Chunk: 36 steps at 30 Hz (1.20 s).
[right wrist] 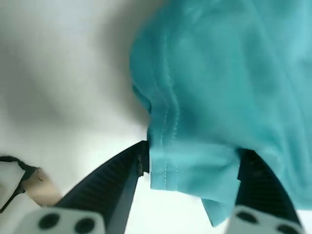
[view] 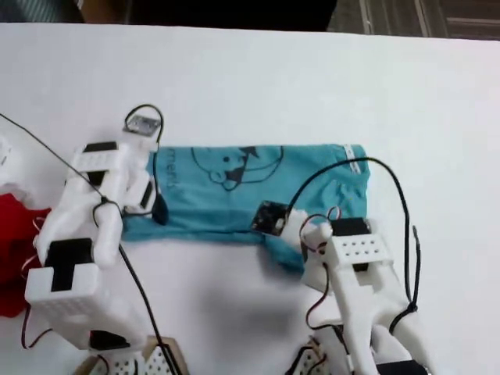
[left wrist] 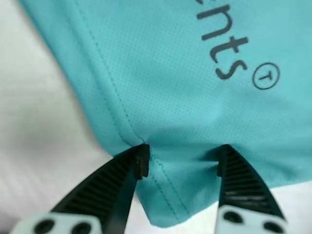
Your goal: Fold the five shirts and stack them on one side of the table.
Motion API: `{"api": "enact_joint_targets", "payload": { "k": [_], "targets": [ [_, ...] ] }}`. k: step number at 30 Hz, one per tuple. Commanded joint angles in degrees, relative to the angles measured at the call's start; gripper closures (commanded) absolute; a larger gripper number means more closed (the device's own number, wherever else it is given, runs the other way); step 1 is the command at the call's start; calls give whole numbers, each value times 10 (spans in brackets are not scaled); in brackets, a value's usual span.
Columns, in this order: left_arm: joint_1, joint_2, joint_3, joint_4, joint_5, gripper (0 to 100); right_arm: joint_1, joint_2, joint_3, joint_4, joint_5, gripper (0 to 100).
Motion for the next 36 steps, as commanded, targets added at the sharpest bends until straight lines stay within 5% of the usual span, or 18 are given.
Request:
{"api": "enact_joint_targets", "payload": {
  "k": [1,19,26,36],
  "targets": [
    [0,11,-16,-9,3,742,-12,-16,8,-29,4,698],
    [0,11,-15,-9,3,742,0,156,-43,-76,1,699],
    [0,11,-15,-9,3,742,3,157,-74,-75,1,991],
    [0,11,-15,-9,3,742,49,153,-205,22,5,978]
  ]
}}
